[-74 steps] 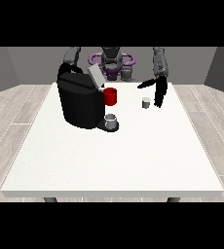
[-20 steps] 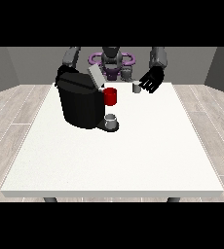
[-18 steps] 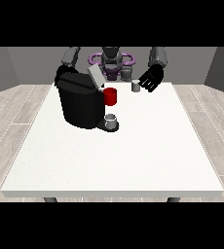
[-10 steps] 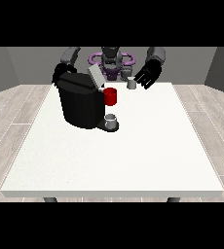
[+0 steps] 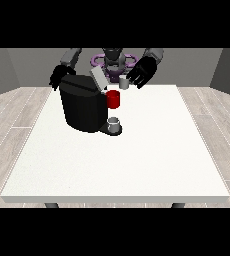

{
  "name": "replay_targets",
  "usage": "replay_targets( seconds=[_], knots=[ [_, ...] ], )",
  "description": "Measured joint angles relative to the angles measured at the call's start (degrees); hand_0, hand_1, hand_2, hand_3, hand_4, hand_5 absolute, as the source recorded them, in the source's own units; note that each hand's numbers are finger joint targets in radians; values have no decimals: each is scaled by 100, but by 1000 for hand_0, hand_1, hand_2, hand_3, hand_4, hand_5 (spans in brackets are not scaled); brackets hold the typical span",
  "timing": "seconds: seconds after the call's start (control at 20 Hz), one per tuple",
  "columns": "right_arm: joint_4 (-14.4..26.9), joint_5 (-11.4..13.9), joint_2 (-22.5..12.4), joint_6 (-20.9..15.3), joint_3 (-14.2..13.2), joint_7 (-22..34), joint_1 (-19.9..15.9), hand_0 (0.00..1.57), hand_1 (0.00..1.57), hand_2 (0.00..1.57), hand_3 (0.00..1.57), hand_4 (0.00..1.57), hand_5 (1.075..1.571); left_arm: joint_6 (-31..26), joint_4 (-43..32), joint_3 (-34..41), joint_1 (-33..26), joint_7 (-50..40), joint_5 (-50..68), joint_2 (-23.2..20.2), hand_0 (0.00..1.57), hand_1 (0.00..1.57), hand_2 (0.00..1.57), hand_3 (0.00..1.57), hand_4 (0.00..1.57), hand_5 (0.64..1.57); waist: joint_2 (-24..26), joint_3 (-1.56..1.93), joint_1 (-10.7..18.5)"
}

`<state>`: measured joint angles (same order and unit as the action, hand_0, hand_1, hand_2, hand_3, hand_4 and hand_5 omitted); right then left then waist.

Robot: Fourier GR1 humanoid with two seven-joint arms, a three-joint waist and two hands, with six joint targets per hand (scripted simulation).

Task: Insert the coffee pod into the coffee machine and close the lid

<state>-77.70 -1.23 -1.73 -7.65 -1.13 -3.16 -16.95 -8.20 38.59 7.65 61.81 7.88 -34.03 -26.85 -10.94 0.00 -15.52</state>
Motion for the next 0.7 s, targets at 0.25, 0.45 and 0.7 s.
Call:
replay_targets(
  seconds=[0.25, 0.45, 0.7],
  knots=[
    [-101, 90, 31, -105, 45, 43, -137, 0, 0, 0, 0, 459, 1571, -15, -62, 11, 276, -44, -74, -77, 1262, 1262, 1297, 1237, 494, 1571, -171, 1, -104],
    [-140, 99, -28, -152, -25, 118, -257, 0, 0, 0, 0, 519, 1571, -72, -133, 36, 450, -120, -97, -102, 1307, 1307, 1328, 1239, 487, 1571, -255, 1, -158],
    [-264, 60, -62, -129, -48, 204, -302, 0, 0, 0, 0, 537, 1571, 5, -229, 46, 473, -88, -158, -97, 1326, 1326, 1335, 1233, 503, 1571, -375, 2, -223]
  ],
)
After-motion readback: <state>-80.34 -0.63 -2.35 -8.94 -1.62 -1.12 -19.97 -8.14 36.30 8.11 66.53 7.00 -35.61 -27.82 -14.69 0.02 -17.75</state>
